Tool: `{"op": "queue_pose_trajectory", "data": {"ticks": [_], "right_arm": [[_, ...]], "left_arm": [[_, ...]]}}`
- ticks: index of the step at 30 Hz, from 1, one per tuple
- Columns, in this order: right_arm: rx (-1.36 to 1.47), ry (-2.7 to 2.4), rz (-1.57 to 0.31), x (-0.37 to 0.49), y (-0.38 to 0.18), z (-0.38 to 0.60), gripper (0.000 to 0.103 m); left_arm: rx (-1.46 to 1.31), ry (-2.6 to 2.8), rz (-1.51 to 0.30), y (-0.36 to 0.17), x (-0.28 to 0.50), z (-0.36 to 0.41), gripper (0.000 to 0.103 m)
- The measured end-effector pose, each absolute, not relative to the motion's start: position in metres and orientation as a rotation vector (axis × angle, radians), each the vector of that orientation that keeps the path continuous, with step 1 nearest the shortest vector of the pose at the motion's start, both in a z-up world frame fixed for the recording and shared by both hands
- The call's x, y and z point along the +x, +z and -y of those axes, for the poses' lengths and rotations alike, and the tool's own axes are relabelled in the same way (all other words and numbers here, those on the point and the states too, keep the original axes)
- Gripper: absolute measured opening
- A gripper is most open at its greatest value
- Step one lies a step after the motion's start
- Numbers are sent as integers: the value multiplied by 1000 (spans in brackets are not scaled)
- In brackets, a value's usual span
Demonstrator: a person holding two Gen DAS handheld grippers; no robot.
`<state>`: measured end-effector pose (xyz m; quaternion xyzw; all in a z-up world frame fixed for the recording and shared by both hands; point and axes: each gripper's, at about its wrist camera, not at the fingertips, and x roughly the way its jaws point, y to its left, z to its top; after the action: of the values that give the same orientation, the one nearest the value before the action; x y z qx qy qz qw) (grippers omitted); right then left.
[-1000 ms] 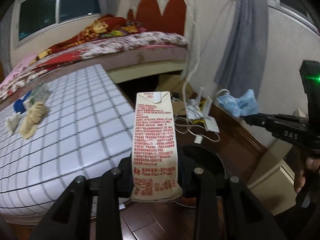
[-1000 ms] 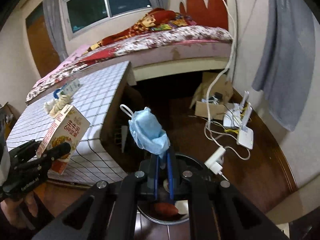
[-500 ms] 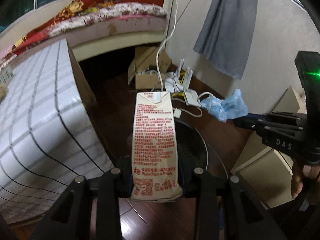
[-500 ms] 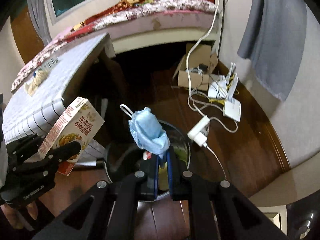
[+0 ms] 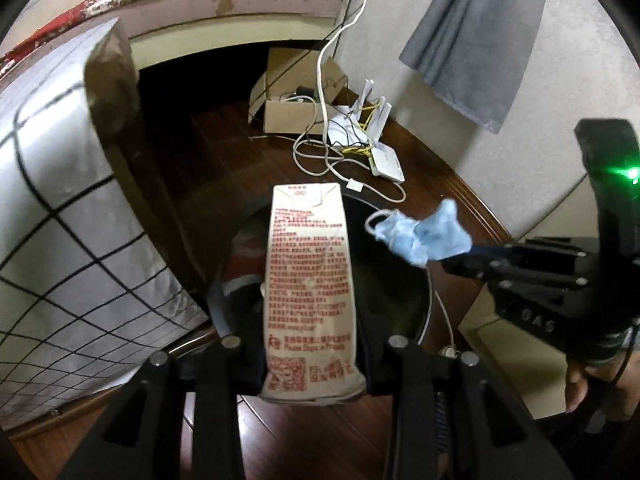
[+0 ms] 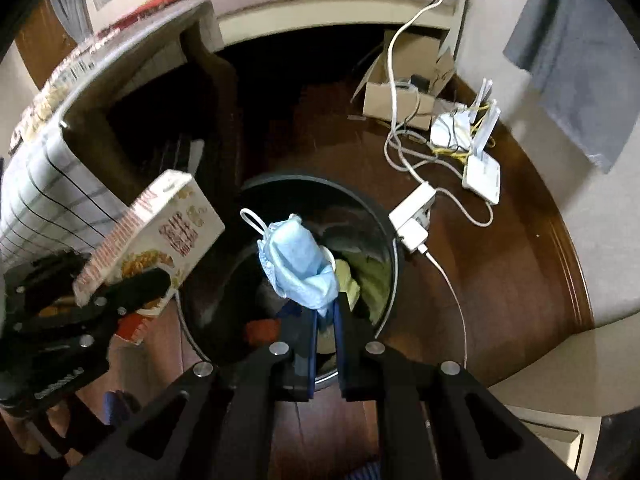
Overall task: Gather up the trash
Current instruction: 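Open both grippers to drop the carton and mask into the bin, then move both grippers back over the table toward the remaining items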
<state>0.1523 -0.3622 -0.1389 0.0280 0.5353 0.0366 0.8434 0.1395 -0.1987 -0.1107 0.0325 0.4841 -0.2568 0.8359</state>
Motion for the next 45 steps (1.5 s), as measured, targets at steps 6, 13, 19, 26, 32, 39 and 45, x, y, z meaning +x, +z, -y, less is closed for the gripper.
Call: {"op": "queue_pose_trajectory", "data": {"ticks": [6, 13, 19, 26, 32, 39, 45], "right_arm": [[54, 86, -1193, 161, -161, 361, 38], [-10, -36, -1227, 157, -172, 376, 91], [-80, -19, -1231, 156, -170, 361, 102], [-117, -4, -1201, 153, -159, 349, 102], [-130, 4, -1156, 148, -141, 341, 102], [-148, 14, -1089, 140, -117, 330, 102], [-142, 13, -1056, 136, -102, 324, 102]], "left_arm": [[58, -576, -1070, -127, 154, 204, 62], [124, -407, -1077, -138, 151, 185, 102], [140, -366, -1062, -139, 145, 172, 102], [140, -352, -1017, -125, 137, 165, 102], [142, -351, -980, -109, 131, 158, 102], [137, -345, -948, -93, 126, 150, 102], [133, -330, -927, -82, 123, 142, 102]]}}
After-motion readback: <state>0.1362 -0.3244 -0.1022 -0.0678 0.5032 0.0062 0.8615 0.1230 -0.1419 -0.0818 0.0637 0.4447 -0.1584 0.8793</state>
